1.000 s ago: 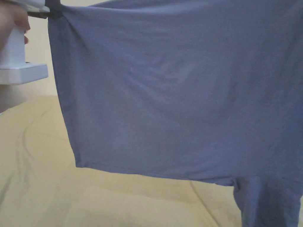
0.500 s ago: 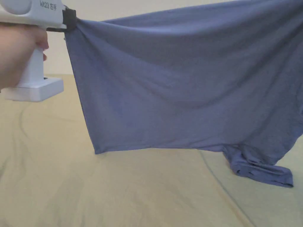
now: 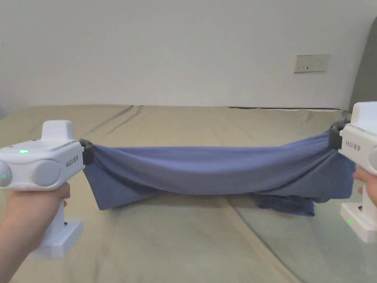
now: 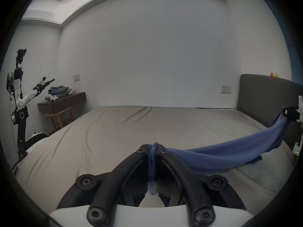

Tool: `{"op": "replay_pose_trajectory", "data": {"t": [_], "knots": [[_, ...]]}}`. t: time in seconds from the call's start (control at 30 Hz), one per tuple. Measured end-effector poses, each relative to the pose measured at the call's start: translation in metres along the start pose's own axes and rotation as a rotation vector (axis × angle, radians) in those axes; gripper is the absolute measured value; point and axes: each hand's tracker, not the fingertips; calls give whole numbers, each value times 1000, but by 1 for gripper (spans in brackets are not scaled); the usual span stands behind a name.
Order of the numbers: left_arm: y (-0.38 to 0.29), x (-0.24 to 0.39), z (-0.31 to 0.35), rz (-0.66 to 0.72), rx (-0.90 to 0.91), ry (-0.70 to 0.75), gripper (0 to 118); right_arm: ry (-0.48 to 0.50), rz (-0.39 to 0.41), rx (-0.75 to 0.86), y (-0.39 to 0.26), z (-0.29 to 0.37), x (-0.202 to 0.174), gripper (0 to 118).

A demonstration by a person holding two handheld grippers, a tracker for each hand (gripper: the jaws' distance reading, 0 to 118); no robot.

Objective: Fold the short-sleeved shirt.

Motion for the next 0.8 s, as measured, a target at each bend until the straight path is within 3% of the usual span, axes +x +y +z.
{"op": "replay_pose_trajectory", "data": {"t": [0.2,0.33,0.47,0.67,0.77,0.8], "knots": [[-45,-7,76,74,-26,-35,5,7,-25,-28,-51,95,10,3],[-86,-21,129,44,-68,-50,5,39,17,-72,-82,150,27,3],[-121,-40,183,29,-89,-68,5,52,11,-87,-104,212,39,3],[-165,-51,265,-22,-120,-109,5,126,40,-115,-134,311,40,3],[-193,-56,302,-44,-155,-145,5,168,111,-119,-152,355,39,3],[-202,-58,313,-48,-171,-147,5,173,84,-163,-162,366,40,3]]}}
